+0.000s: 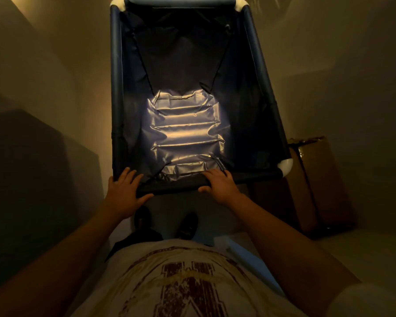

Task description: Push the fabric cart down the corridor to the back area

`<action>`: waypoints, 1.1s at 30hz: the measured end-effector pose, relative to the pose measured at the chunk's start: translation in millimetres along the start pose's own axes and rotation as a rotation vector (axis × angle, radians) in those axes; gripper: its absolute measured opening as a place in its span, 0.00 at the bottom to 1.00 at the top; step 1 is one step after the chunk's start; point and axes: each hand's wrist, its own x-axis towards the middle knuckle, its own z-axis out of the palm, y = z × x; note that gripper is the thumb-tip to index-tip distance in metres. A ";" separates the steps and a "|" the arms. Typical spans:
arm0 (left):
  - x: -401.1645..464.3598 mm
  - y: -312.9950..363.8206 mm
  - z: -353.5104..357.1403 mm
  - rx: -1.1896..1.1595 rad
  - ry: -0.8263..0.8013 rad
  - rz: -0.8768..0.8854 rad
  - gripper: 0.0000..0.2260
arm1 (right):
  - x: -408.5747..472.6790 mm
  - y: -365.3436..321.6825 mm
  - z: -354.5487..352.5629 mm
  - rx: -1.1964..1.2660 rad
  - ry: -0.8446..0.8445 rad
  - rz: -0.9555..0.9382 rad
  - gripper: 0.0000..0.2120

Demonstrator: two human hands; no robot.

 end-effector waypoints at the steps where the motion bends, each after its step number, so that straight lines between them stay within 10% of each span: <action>1: 1.5 2.1 -0.9 0.001 0.005 -0.018 0.37 | 3.7 -1.2 -2.1 -0.005 0.002 0.001 0.31; 33: 165.5 1.9 -78.1 0.088 0.041 0.018 0.22 | 138.5 -26.3 -111.2 -0.029 0.008 0.146 0.29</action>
